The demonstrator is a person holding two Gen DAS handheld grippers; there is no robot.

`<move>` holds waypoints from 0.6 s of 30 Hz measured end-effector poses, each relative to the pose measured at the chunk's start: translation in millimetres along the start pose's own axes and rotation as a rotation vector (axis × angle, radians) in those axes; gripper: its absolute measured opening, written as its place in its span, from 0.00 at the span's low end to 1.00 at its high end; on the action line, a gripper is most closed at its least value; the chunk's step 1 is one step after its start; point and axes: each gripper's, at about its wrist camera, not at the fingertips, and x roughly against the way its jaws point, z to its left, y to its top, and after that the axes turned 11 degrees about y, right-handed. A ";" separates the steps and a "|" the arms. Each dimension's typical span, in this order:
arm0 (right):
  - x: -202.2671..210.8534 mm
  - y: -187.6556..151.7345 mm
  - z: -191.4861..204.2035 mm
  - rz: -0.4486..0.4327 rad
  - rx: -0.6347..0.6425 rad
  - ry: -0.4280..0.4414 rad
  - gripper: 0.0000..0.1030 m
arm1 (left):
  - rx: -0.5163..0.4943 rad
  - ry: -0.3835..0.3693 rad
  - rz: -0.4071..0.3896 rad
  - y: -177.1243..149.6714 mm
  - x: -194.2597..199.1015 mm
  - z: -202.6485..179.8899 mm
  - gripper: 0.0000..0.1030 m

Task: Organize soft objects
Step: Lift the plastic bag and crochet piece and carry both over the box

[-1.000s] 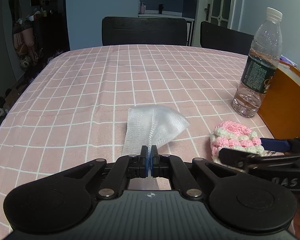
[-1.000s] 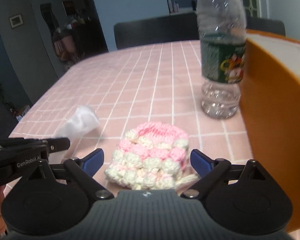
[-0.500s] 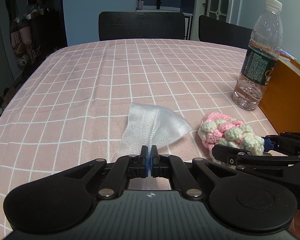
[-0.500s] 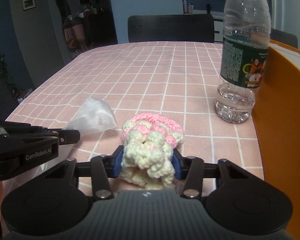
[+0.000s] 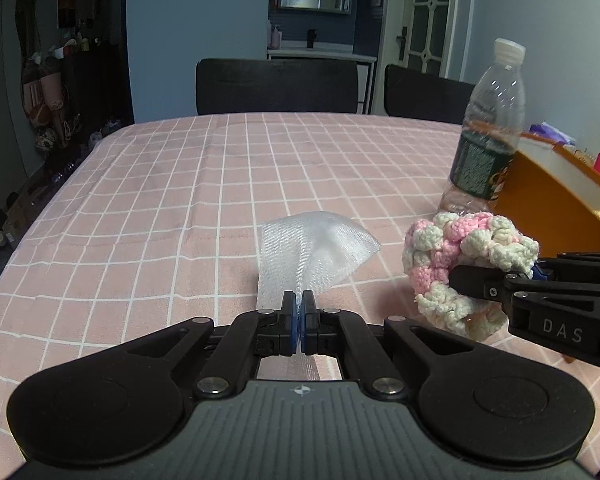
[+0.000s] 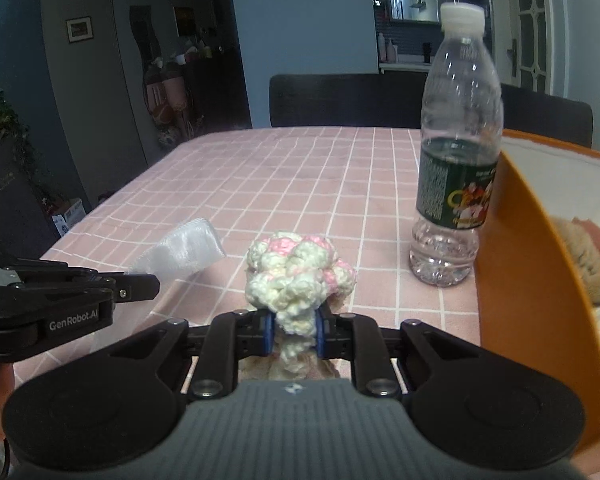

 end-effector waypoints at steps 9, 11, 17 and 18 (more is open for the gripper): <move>67.6 15.9 1.4 -0.080 0.032 0.053 0.17 | -0.025 -0.080 -0.138 17.3 53.8 -16.8 0.01; 86.5 21.9 1.6 -0.094 0.040 0.064 0.17 | -0.040 -0.110 -0.170 22.6 65.2 -24.6 0.01; 130.0 32.9 -11.8 -0.106 0.080 0.048 0.17 | -0.085 -0.181 -0.252 34.3 90.0 -50.4 0.01; 136.1 34.3 -15.3 -0.102 0.082 0.046 0.17 | -0.092 -0.194 -0.264 36.3 92.9 -55.0 0.01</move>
